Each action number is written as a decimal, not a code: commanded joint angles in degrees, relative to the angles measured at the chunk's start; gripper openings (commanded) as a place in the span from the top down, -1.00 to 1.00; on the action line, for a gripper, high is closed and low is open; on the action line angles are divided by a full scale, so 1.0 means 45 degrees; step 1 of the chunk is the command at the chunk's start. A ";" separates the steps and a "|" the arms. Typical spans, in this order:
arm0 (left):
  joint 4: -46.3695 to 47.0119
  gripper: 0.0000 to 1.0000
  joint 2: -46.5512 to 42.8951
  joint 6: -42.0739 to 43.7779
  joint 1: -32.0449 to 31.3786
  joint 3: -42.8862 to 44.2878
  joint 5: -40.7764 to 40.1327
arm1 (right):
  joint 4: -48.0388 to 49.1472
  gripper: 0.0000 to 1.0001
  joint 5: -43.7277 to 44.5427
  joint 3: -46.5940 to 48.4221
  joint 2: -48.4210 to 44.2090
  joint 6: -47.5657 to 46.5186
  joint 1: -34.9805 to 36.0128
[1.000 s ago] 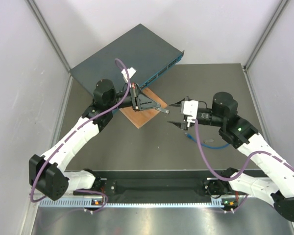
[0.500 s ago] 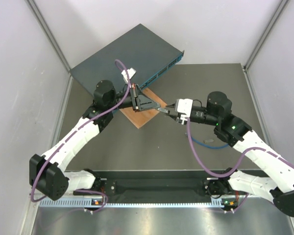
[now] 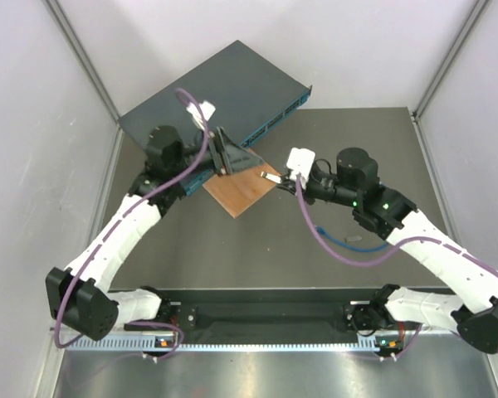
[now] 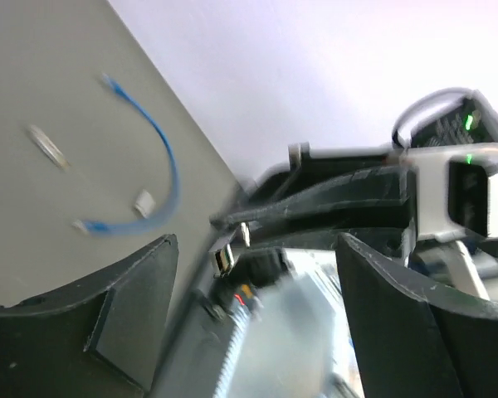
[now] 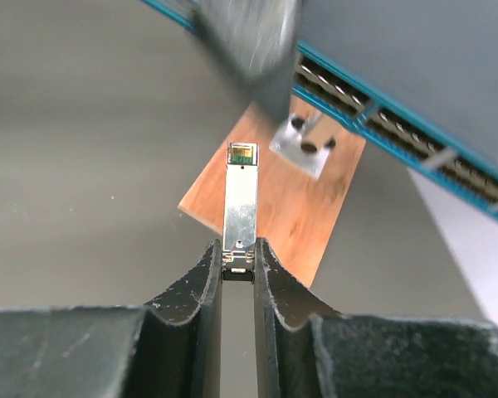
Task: Insert the plug into the switch port
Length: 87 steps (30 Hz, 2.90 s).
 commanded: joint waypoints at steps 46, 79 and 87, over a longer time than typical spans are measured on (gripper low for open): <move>-0.7768 -0.69 -0.0114 0.9526 0.2375 0.3680 -0.9465 | -0.1163 1.00 0.7691 0.5539 0.5583 0.4188 0.3000; -0.7788 -0.71 -0.0231 0.8978 0.2571 0.3564 -0.8546 | -0.1631 1.00 0.7575 0.6340 0.6403 0.4539 0.2884; -0.7691 -0.71 -0.0212 0.8861 0.2591 0.3486 -0.8448 | -0.1690 1.00 0.7535 0.6594 0.6618 0.4755 0.2727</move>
